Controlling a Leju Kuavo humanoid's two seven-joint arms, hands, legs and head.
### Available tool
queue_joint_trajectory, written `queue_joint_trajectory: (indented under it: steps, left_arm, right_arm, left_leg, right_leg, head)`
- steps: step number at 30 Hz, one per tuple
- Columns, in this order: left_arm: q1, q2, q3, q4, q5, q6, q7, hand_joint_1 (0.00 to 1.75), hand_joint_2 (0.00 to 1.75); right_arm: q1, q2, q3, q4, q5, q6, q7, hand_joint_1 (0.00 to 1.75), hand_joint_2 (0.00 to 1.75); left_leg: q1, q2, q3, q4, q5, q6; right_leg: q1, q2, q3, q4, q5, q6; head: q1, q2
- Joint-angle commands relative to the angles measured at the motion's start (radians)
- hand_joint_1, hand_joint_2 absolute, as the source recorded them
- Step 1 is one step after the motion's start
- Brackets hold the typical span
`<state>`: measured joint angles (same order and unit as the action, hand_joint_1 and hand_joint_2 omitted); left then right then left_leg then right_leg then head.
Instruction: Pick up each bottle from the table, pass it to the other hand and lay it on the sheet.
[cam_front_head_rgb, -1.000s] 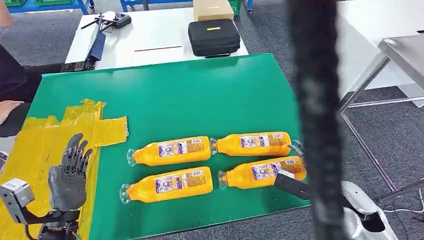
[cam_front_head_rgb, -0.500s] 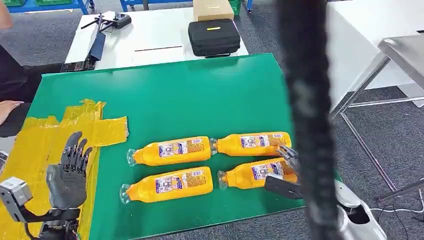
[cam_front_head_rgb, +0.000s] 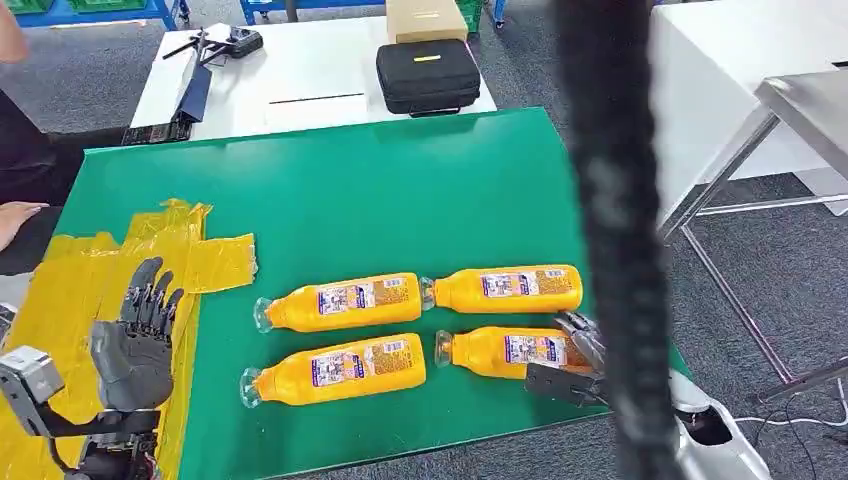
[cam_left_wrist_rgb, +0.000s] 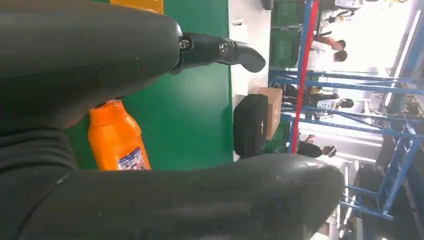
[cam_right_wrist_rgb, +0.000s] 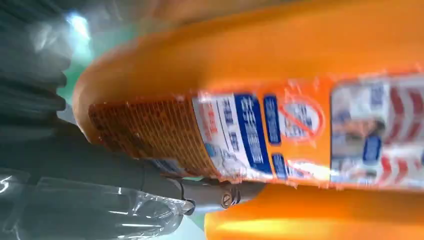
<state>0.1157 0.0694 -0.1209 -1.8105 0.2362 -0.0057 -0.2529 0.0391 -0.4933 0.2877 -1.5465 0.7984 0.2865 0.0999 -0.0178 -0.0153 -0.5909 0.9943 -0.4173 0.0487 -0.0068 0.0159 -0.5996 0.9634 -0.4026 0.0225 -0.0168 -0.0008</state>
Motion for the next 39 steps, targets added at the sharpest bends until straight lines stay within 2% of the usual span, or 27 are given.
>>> queue_joint_trajectory:
  steps: [1, 4, 7, 9, 11, 13, 16, 18, 19, 20, 21, 22, 23, 24, 25, 29, 33, 36, 38, 39]
  left_arm:
    - [-0.050, 0.010, -0.043, 0.078, 0.008, 0.012, 0.010, 0.00, 0.00]
    - [-0.052, 0.009, -0.043, 0.080, 0.010, 0.015, 0.012, 0.00, 0.00]
    - [-0.048, 0.003, -0.040, 0.072, 0.017, 0.021, 0.019, 0.00, 0.00]
    - [-0.039, 0.004, -0.035, 0.064, 0.026, 0.020, 0.027, 0.00, 0.00]
    - [-0.039, 0.004, -0.035, 0.064, 0.026, 0.020, 0.027, 0.00, 0.00]
    - [-0.037, 0.002, -0.033, 0.065, 0.039, 0.015, 0.035, 0.00, 0.00]
    - [-0.020, -0.005, -0.010, 0.057, 0.096, -0.008, 0.061, 0.00, 0.00]
    - [-0.001, -0.010, 0.016, 0.044, 0.157, -0.028, 0.061, 0.00, 0.00]
    - [0.007, -0.006, 0.023, 0.040, 0.158, -0.029, 0.060, 0.00, 1.75]
    - [0.017, -0.007, 0.031, 0.031, 0.156, -0.022, 0.056, 0.00, 1.75]
    - [0.023, -0.008, 0.035, 0.029, 0.179, -0.025, 0.045, 0.00, 1.75]
    - [0.024, -0.004, 0.030, 0.031, 0.196, -0.029, 0.041, 0.00, 1.75]
    - [0.022, 0.000, 0.020, 0.038, 0.218, -0.034, 0.034, 0.00, 1.75]
    - [0.013, 0.001, 0.009, 0.046, 0.237, -0.040, 0.030, 0.00, 1.75]
    - [0.001, 0.002, -0.003, 0.055, 0.253, -0.046, 0.033, 0.00, 1.75]
    - [-0.037, 0.000, -0.045, 0.074, 0.322, -0.059, 0.047, 0.00, 1.75]
    - [-0.118, -0.017, -0.139, 0.107, 0.398, -0.088, 0.071, 0.00, 1.75]
    - [-0.232, -0.037, -0.212, 0.168, 0.437, -0.084, 0.093, 0.00, 1.75]
    - [-0.287, -0.053, -0.242, 0.199, 0.450, -0.076, 0.105, 0.00, 1.75]
    - [-0.287, -0.053, -0.242, 0.199, 0.450, -0.076, 0.105, 0.00, 1.75]
  right_arm:
    - [0.013, -0.004, 0.129, 0.194, -0.014, 0.019, 0.015, 1.75, 1.75]
    - [0.008, -0.004, 0.137, 0.203, -0.011, 0.016, 0.020, 1.75, 1.75]
    - [0.014, 0.016, 0.121, 0.208, -0.031, -0.036, 0.026, 1.75, 1.75]
    - [0.017, 0.020, 0.111, 0.185, -0.047, -0.052, 0.026, 1.75, 1.75]
    - [0.017, 0.020, 0.111, 0.185, -0.047, -0.052, 0.026, 1.75, 1.75]
    - [0.021, 0.023, 0.100, 0.174, -0.061, -0.060, 0.024, 1.75, 1.75]
    - [0.071, 0.026, -0.019, 0.021, -0.293, -0.077, -0.061, 1.75, 1.75]
    - [0.108, 0.043, -0.166, -0.136, -0.589, -0.039, -0.176, 1.75, 1.75]
    - [0.111, 0.043, -0.216, -0.185, -0.650, -0.036, -0.204, 1.75, 1.75]
    - [0.105, 0.076, -0.294, -0.236, -0.781, -0.016, -0.254, 1.75, 1.75]
    - [0.085, 0.105, -0.339, -0.262, -0.847, -0.003, -0.303, 1.75, 1.75]
    - [0.069, 0.120, -0.363, -0.276, -0.891, 0.013, -0.311, 1.75, 1.75]
    - [0.047, 0.141, -0.379, -0.287, -0.933, 0.018, -0.331, 1.75, 1.75]
    - [0.028, 0.155, -0.377, -0.285, -0.946, 0.015, -0.343, 1.75, 1.75]
    - [0.010, 0.170, -0.367, -0.279, -0.946, 0.008, -0.349, 1.75, 1.75]
    - [-0.053, 0.218, -0.288, -0.235, -0.918, -0.017, -0.338, 1.75, 1.75]
    - [-0.253, 0.296, -0.091, -0.023, -0.738, -0.198, -0.280, 1.75, 1.75]
    - [-0.465, 0.390, 0.068, 0.198, -0.629, -0.290, -0.197, 1.75, 1.75]
    - [-0.549, 0.451, 0.133, 0.302, -0.609, -0.289, -0.148, 1.75, 1.75]
    - [-0.549, 0.451, 0.133, 0.302, -0.609, -0.289, -0.148, 1.75, 1.75]
  left_leg:
    - [0.002, -0.001, 0.007, -0.002, -0.001, -0.004]
    - [0.002, -0.002, 0.009, -0.001, -0.002, -0.003]
    - [0.003, -0.004, 0.012, -0.001, -0.002, -0.005]
    - [0.002, -0.003, 0.016, -0.001, -0.005, -0.003]
    - [0.002, -0.002, 0.018, -0.002, -0.007, -0.006]
    - [0.002, -0.001, 0.018, -0.002, -0.006, -0.003]
    - [0.002, 0.000, 0.019, -0.001, -0.006, -0.004]
    - [0.001, 0.001, 0.018, 0.000, -0.006, -0.004]
    - [0.001, 0.002, 0.017, 0.000, -0.006, -0.003]
    - [0.001, 0.002, 0.015, 0.001, -0.006, -0.004]
    - [0.000, 0.003, 0.013, 0.001, -0.006, -0.004]
    - [0.000, 0.004, 0.011, 0.002, -0.007, -0.004]
    - [-0.002, 0.002, 0.006, 0.000, -0.003, 0.000]
    - [-0.002, 0.006, 0.005, 0.001, -0.005, -0.003]
    - [0.000, 0.004, 0.002, 0.000, -0.003, -0.003]
    - [0.001, 0.002, 0.005, -0.001, -0.002, -0.004]
    - [0.001, 0.006, 0.004, -0.001, -0.001, -0.003]
    - [0.002, 0.009, 0.004, -0.001, 0.000, -0.004]
    - [0.002, 0.014, 0.003, 0.000, 0.002, -0.007]
    - [0.001, 0.013, 0.002, -0.001, 0.004, -0.005]
  right_leg:
    - [0.002, -0.004, 0.008, -0.003, -0.001, -0.001]
    - [0.002, -0.004, 0.009, -0.003, -0.001, -0.001]
    - [0.003, -0.007, 0.012, -0.004, -0.002, 0.000]
    - [0.003, -0.005, 0.007, -0.004, -0.005, 0.000]
    - [0.003, -0.004, 0.009, -0.004, -0.007, -0.001]
    - [0.003, -0.002, 0.012, -0.005, -0.004, 0.000]
    - [0.003, -0.004, 0.019, -0.003, -0.005, -0.001]
    - [0.002, -0.004, 0.018, -0.001, -0.005, -0.001]
    - [0.002, -0.003, 0.016, -0.001, -0.005, -0.001]
    - [0.001, -0.004, 0.015, 0.000, -0.006, -0.001]
    - [0.000, -0.001, 0.012, 0.002, -0.005, -0.001]
    - [0.001, 0.000, 0.011, 0.002, -0.006, -0.002]
    - [-0.002, 0.001, 0.007, 0.002, -0.002, 0.002]
    - [-0.002, 0.004, 0.004, 0.004, -0.003, 0.001]
    - [-0.001, 0.002, 0.003, 0.001, -0.001, 0.001]
    - [0.000, -0.001, 0.006, 0.000, 0.000, 0.000]
    - [0.001, 0.004, 0.005, -0.001, 0.002, 0.000]
    - [0.001, 0.007, 0.004, -0.002, 0.004, 0.000]
    - [0.002, 0.010, 0.002, -0.001, 0.007, -0.001]
    - [0.001, 0.008, 0.000, -0.001, 0.008, -0.002]
  head:
    - [-0.001, 0.000]
    - [0.000, 0.000]
    - [0.000, 0.000]
    - [0.000, 0.000]
    - [0.000, 0.000]
    - [-0.001, 0.000]
    - [0.000, 0.000]
    - [0.000, 0.000]
    - [0.000, 0.000]
    - [0.000, 0.000]
    - [0.001, 0.000]
    - [-0.001, 0.000]
    - [-0.001, 0.000]
    - [-0.002, 0.000]
    - [-0.002, 0.000]
    - [0.000, 0.000]
    - [0.000, 0.000]
    - [0.000, 0.000]
    - [0.000, 0.000]
    - [0.000, 0.000]
